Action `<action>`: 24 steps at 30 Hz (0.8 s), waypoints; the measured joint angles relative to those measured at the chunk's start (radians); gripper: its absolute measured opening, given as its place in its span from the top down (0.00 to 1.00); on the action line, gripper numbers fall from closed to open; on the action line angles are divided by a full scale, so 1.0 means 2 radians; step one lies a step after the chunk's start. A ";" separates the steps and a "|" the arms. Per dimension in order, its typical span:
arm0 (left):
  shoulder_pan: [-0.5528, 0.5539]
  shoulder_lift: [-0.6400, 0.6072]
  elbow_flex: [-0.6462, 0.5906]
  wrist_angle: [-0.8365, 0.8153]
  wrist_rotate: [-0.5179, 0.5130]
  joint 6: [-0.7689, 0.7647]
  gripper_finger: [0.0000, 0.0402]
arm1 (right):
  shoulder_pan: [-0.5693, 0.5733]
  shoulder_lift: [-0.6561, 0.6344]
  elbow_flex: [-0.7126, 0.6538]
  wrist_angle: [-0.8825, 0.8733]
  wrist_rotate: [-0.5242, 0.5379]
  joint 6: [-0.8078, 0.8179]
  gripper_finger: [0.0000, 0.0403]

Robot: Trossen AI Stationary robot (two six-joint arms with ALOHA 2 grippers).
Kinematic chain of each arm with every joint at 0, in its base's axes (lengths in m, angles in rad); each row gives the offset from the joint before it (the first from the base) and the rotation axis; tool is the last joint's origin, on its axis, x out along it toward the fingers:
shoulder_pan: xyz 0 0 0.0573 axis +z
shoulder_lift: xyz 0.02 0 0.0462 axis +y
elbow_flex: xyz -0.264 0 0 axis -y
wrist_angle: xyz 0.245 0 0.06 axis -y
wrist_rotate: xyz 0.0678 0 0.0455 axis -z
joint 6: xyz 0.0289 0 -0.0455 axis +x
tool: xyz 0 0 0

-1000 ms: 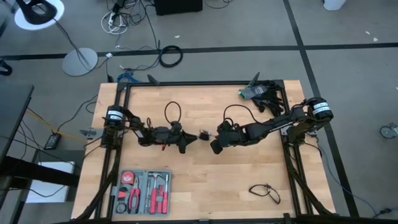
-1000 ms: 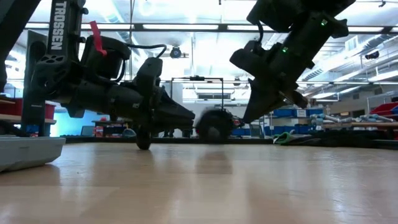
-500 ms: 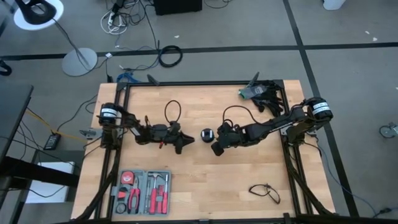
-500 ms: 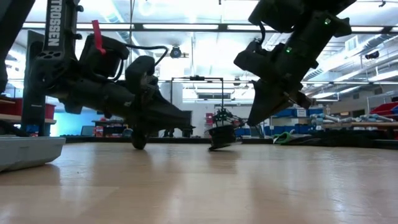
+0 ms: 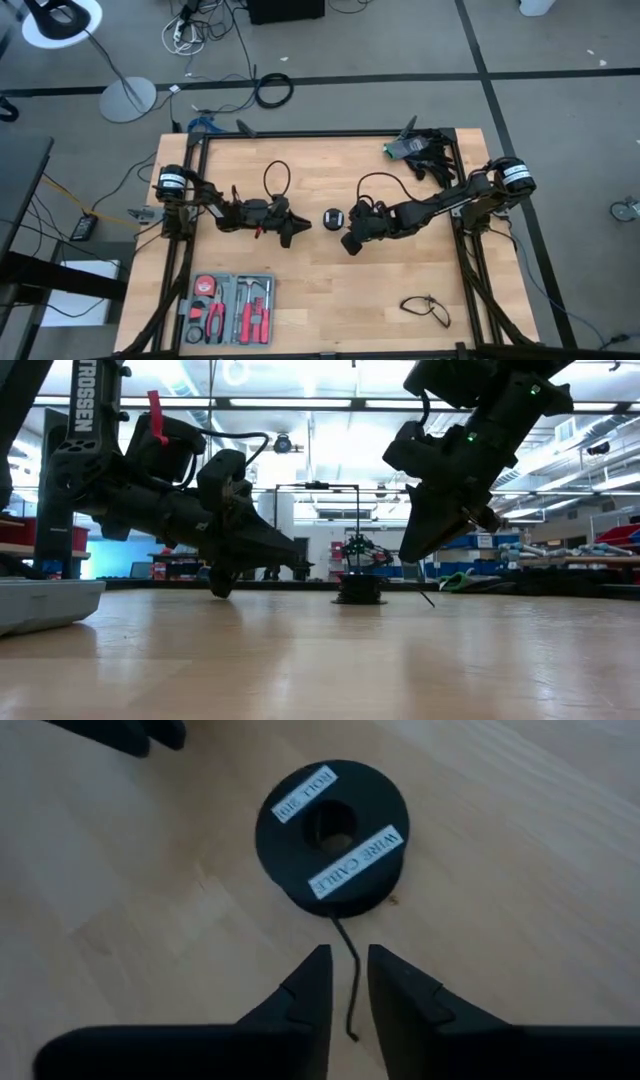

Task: Coil cords
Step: Uncoil the black wire from the spool

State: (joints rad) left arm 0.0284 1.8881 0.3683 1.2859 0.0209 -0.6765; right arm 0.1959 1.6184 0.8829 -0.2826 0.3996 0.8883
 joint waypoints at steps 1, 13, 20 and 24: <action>0.000 0.000 0.000 0.001 0.000 0.000 0.81 | 0.000 0.000 0.000 -0.004 0.000 0.000 0.82; 0.001 -0.001 0.001 0.031 0.000 0.008 0.81 | 0.036 -0.093 0.000 -0.112 0.018 0.022 0.74; 0.004 -0.006 0.001 0.041 0.017 0.028 0.81 | 0.124 -0.115 0.000 -0.209 0.166 0.084 0.77; 0.005 -0.030 0.001 0.021 0.018 0.049 0.81 | 0.174 -0.097 -0.008 -0.252 0.227 0.150 0.77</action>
State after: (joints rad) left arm 0.0384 1.8288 0.3710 1.3276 0.0570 -0.5780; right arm 0.5429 1.4237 0.8677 -0.7874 0.8534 1.1887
